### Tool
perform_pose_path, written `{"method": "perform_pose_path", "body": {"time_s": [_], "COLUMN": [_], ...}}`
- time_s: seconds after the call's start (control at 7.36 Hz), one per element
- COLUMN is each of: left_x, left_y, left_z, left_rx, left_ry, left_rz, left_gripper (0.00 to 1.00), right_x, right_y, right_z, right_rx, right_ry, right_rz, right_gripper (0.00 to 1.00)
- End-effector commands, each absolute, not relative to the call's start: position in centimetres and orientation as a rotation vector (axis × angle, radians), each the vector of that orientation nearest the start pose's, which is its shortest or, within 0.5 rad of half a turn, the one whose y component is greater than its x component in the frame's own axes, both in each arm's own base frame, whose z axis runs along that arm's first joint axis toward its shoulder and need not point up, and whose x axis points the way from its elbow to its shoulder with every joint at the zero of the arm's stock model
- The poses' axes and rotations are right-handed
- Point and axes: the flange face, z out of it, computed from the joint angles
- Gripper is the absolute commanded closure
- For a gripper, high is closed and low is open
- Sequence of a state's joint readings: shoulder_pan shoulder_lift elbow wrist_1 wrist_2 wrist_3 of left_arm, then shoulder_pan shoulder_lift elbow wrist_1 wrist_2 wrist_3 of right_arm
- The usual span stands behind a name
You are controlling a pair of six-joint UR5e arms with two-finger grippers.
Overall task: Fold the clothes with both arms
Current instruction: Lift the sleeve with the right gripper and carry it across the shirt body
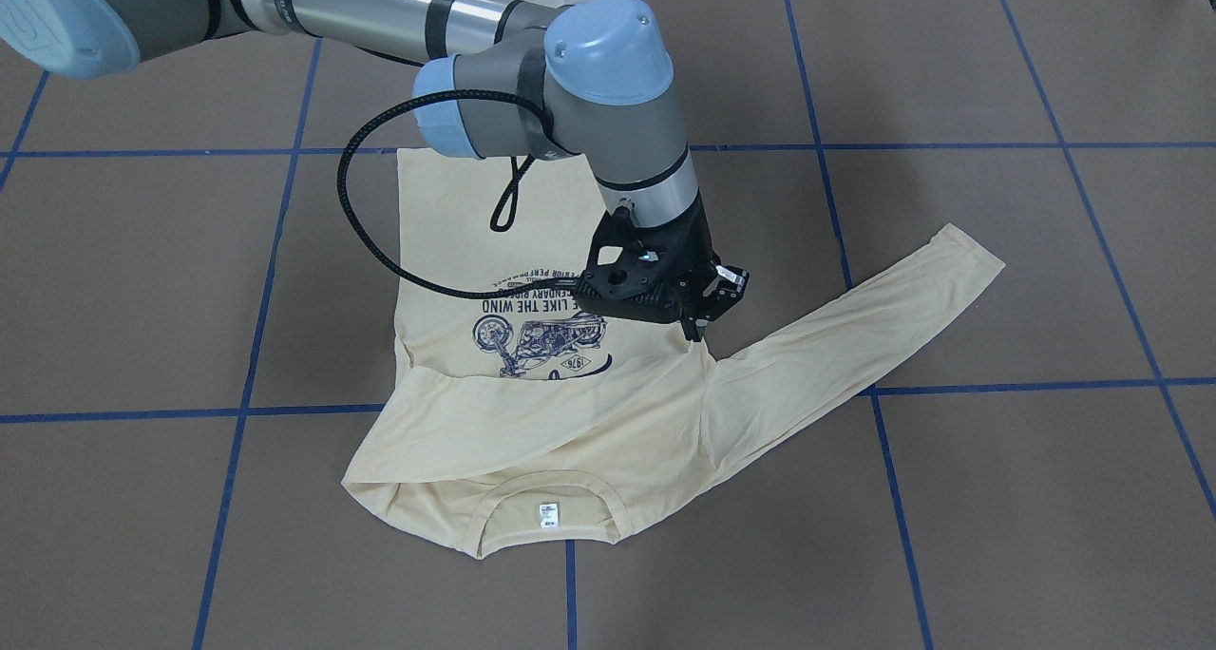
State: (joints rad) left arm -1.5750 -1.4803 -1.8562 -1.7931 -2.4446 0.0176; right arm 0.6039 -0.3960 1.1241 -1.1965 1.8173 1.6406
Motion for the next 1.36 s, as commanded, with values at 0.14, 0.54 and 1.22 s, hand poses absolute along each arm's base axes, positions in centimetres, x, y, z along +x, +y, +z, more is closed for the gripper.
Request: {"method": "perform_pose_path", "body": {"time_s": [0.14, 0.54, 1.22], "left_x": [-5.6, -5.6, -4.3], "left_y": [-46.3, -46.3, -46.6], "left_z": [52.6, 52.6, 52.5], "left_rx": [0.399, 0.401, 0.394], "left_ry": [0.859, 0.859, 0.865], "left_rz": [0.199, 0.200, 0.227], "left_gripper": [0.00, 0.00, 0.00], "right_x": [-63.9, -65.9, -67.3], "right_y": [-55.7, -54.2, -54.2], "right_z": [1.0, 0.7, 0.6], "right_rx": [0.101, 0.108, 0.143], "right_ry": [-1.127, -1.115, -1.127], "right_rz": [0.466, 0.456, 0.477], "right_gripper": [1.00, 1.00, 0.00]}}
